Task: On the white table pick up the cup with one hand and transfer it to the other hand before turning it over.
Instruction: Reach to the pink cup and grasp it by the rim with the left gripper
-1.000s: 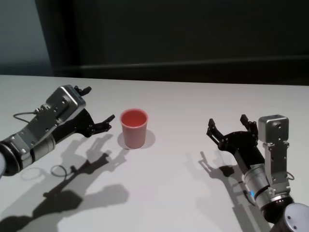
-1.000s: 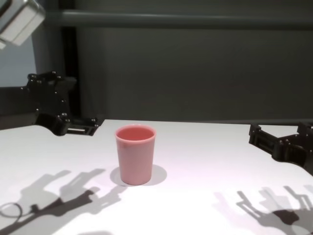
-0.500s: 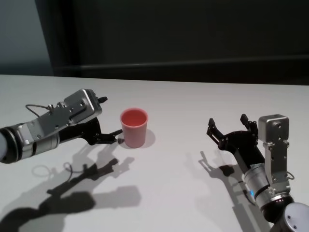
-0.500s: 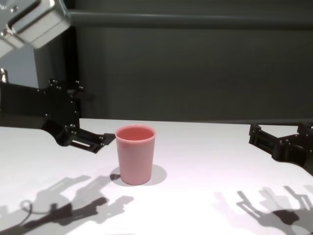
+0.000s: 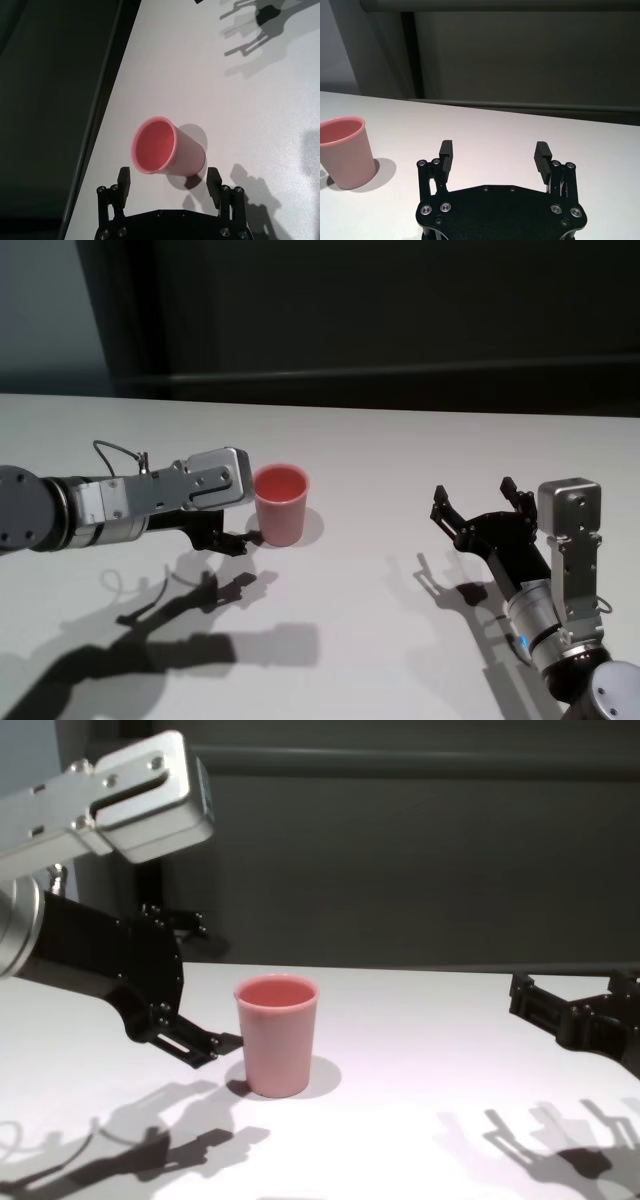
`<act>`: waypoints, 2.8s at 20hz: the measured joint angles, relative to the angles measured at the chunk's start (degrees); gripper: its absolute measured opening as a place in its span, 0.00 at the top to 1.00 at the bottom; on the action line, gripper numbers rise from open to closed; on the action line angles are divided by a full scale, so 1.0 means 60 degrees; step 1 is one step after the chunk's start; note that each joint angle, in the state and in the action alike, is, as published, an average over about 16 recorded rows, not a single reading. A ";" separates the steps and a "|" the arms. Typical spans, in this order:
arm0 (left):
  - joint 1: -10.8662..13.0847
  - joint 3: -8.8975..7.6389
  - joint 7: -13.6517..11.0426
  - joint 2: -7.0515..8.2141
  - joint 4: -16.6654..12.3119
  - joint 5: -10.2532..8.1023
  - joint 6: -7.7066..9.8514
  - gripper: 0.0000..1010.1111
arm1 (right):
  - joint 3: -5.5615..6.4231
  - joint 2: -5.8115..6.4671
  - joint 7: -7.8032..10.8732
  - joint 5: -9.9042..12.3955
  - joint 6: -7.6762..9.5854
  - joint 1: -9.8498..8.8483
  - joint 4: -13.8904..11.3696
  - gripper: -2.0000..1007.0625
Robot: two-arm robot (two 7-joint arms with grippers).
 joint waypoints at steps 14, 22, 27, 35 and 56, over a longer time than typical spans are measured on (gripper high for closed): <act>-0.1685 0.1630 -0.1042 -0.0281 0.0742 0.1092 0.0094 0.01 | 0.0000 0.0000 0.0000 0.0000 0.0000 0.0000 0.0000 0.00; -0.2421 0.2257 -0.1474 -0.0570 0.1168 0.1355 0.0026 0.01 | 0.0000 0.0000 0.0000 0.0000 0.0000 0.0000 0.0000 0.00; -0.2802 0.2552 -0.1691 -0.0731 0.1479 0.1429 -0.0042 0.01 | 0.0000 0.0000 0.0000 0.0000 0.0000 0.0000 0.0000 0.00; -0.3295 0.2981 -0.1963 -0.0883 0.1980 0.1545 -0.0186 0.01 | 0.0000 0.0000 0.0000 0.0000 0.0000 0.0000 0.0000 0.00; -0.3871 0.3839 -0.2171 -0.1084 0.2875 0.1743 -0.0519 0.11 | 0.0000 0.0000 0.0000 0.0000 0.0000 0.0000 0.0000 0.00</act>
